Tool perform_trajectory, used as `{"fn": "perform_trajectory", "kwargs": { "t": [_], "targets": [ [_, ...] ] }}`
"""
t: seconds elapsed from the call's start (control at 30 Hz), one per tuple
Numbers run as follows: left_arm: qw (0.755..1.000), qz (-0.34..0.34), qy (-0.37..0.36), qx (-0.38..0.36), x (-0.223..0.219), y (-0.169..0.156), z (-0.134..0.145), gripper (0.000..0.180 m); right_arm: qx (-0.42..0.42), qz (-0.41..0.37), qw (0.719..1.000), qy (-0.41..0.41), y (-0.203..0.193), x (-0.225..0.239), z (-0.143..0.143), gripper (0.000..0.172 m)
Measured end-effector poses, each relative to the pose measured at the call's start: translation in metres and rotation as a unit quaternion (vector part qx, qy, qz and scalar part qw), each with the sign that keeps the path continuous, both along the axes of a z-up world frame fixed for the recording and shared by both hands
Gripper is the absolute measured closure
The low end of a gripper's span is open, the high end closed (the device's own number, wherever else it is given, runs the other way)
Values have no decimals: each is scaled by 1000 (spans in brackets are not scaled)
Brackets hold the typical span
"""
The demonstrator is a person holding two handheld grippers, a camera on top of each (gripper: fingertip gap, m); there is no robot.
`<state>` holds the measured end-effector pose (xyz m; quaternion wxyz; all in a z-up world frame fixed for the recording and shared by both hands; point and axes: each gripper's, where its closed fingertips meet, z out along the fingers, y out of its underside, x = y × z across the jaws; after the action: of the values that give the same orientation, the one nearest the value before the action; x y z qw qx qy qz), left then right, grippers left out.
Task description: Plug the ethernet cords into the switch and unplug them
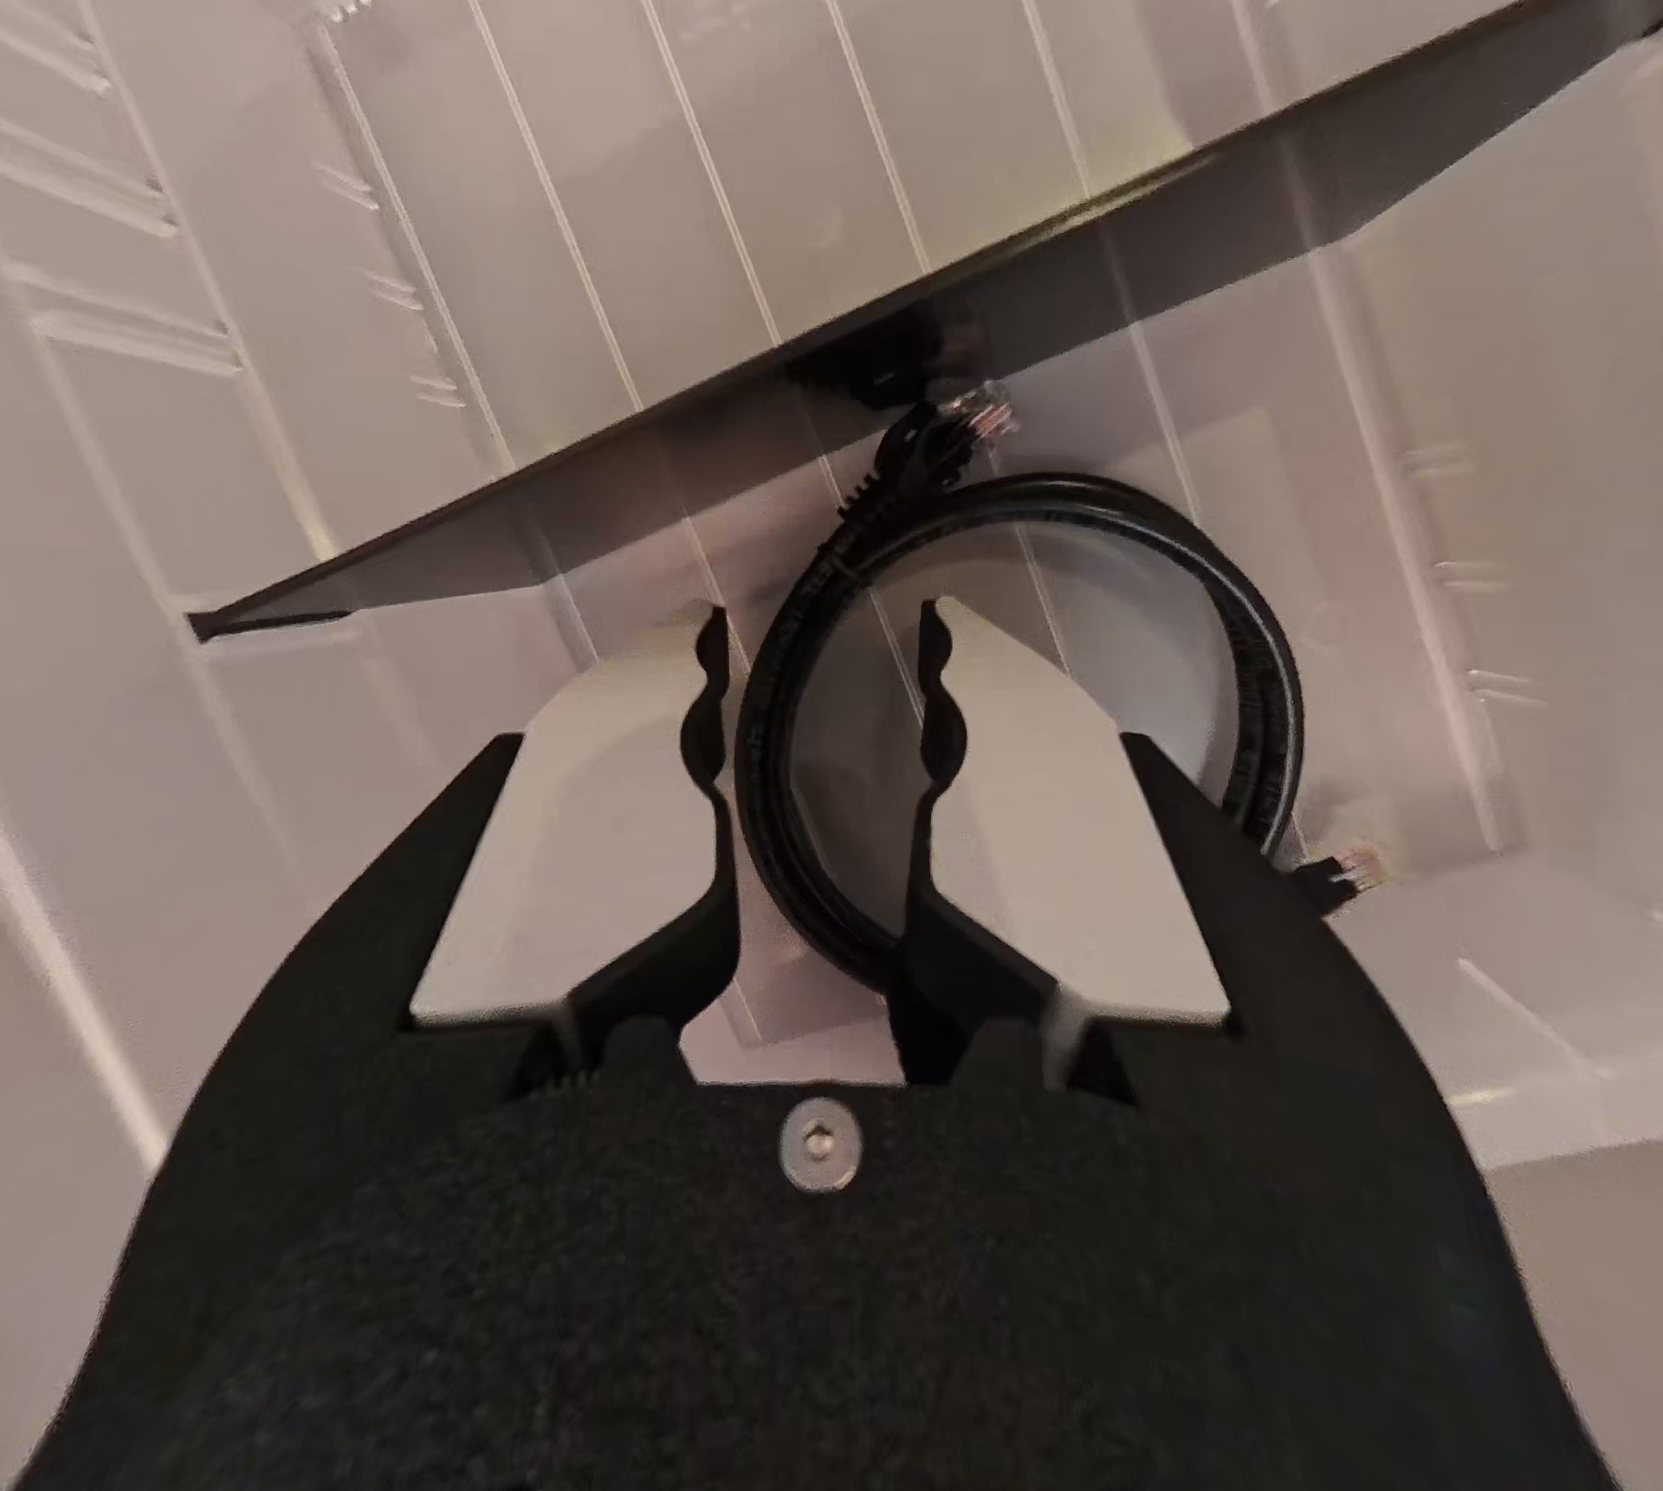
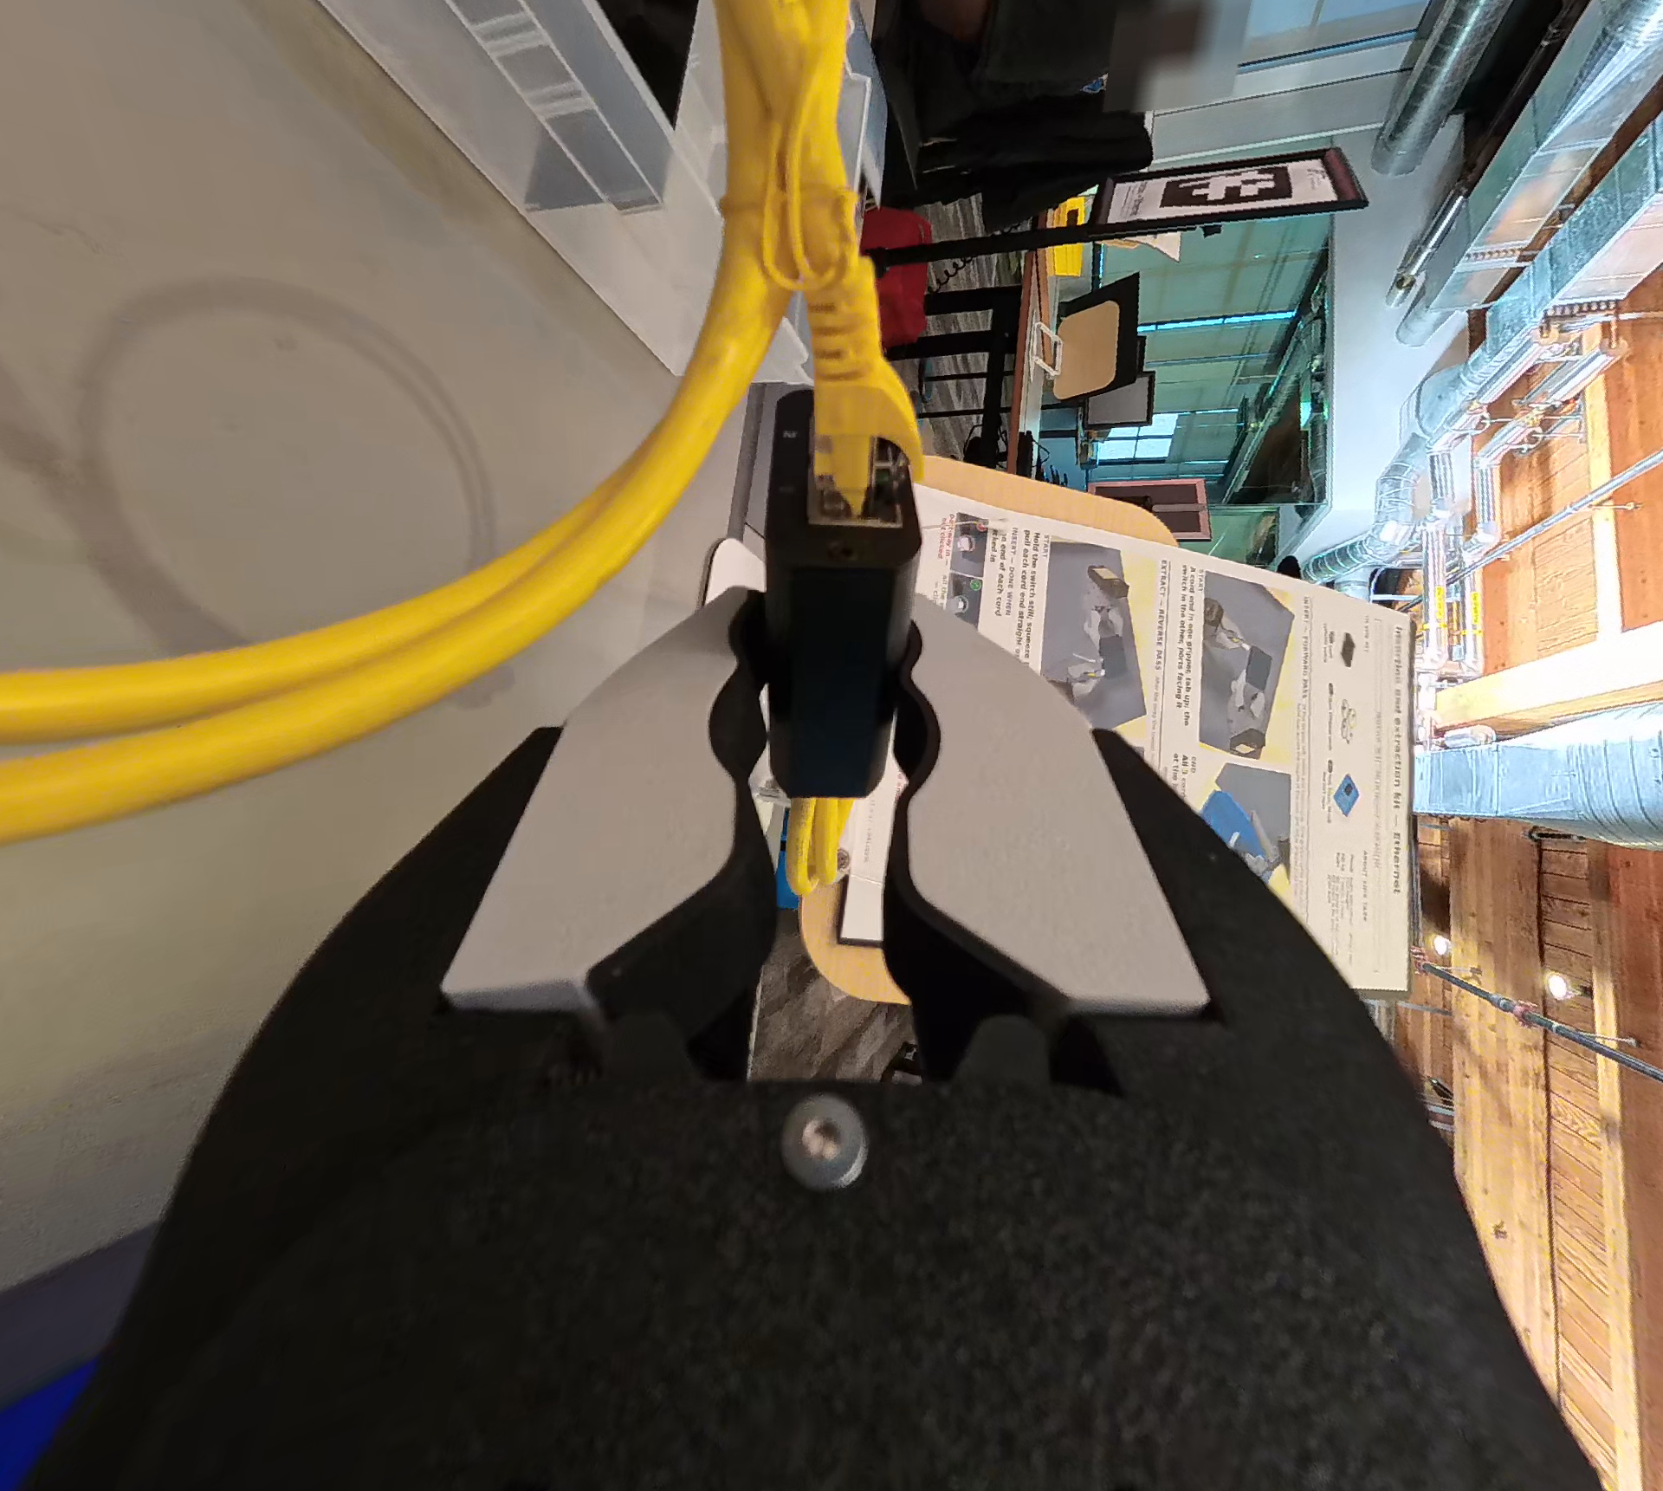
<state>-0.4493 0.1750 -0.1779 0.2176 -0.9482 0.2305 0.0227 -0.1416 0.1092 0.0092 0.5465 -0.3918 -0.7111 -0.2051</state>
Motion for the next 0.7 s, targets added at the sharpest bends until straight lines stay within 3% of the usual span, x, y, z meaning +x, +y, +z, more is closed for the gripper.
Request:
{"fn": "perform_trajectory", "kwargs": {
  "t": [0.13,0.23,0.47,0.57,0.7],
  "targets": [
    [999,-15,29,13,4,1,-5,145,-1,-4,1000,-4,2,0,-3,147],
    [997,-18,71,19,-1,3,-9,161,-3,-2,1000,-4,1,-1,-3,147],
    [995,-15,97,34,-5,-2,-2,165,4,-3,1000,-2,0,1,2,147],
    [989,-8,109,98,-6,-8,29,168,5,-3,1000,3,0,3,6,147],
    [974,-29,82,211,10,-25,96,169,6,-5,1000,6,1,5,8,147]
  ]
}}
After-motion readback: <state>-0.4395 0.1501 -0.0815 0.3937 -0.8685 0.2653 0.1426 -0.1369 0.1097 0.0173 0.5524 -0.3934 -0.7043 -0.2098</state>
